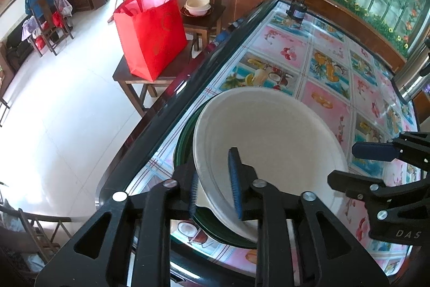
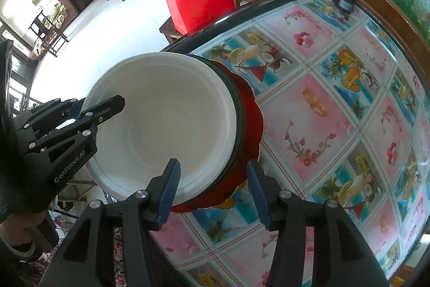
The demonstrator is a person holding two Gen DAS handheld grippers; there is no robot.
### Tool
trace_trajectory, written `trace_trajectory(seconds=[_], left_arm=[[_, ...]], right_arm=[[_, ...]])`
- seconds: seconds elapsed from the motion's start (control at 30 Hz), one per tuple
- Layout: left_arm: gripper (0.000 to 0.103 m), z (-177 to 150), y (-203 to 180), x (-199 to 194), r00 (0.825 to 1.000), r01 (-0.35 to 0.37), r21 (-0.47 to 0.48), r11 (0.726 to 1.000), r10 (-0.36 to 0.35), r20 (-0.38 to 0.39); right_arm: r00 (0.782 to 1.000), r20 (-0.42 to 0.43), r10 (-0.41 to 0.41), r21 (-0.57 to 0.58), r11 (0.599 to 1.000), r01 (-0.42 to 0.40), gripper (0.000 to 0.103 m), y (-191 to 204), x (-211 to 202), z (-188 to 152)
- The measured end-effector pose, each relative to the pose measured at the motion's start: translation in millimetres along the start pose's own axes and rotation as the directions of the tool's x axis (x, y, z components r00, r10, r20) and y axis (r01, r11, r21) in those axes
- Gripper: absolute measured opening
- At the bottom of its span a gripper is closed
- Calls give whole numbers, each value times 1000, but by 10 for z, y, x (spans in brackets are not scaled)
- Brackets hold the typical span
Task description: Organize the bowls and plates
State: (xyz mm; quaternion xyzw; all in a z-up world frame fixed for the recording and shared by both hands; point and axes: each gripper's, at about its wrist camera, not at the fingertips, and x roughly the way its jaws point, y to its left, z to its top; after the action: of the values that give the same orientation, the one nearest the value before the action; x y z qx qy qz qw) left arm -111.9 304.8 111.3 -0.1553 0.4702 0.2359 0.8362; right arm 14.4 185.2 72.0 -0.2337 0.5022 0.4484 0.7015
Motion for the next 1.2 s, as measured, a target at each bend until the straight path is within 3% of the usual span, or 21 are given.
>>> trace_trajectory(seconds=[0.1,0.23,0.43,0.57,0.77,0.87,1.0,1.1,1.2], left_arm=[[52,12,42,-97,999,22,-19,1000,-22,35],[53,37,60,-207,997,-5,-20,1000,7,74],[53,93,88,-281,995,-19,-27,999,21,101],[53,106,44,-269,996,-47,10,999,46,78],[53,10,-70,-415,992,-58,-9,998,59,113],[53,-39,-137,-409,996,-44,-7,999,44,79],[53,-73,-182,-460,993,-73,-11,997,74,88],[53,-92,-228,-491,986,-133,5,991,132,106],[53,-101,-213,-488,987,-117,-4,993,117,106]], right_arm=[[999,30,-10,8,1000,10,58,26,-34,-7],[995,95,-22,34,999,19,72,72,-92,-31],[982,175,-69,64,996,59,78,219,-159,-84],[979,190,-76,108,993,57,78,262,-158,-148],[969,233,-84,97,993,62,79,275,-245,-276],[969,230,-87,86,994,69,79,249,-257,-328],[968,238,-80,87,994,61,79,200,-295,-387],[968,239,-78,84,995,59,79,184,-314,-412],[968,238,-82,77,995,66,79,183,-321,-442]])
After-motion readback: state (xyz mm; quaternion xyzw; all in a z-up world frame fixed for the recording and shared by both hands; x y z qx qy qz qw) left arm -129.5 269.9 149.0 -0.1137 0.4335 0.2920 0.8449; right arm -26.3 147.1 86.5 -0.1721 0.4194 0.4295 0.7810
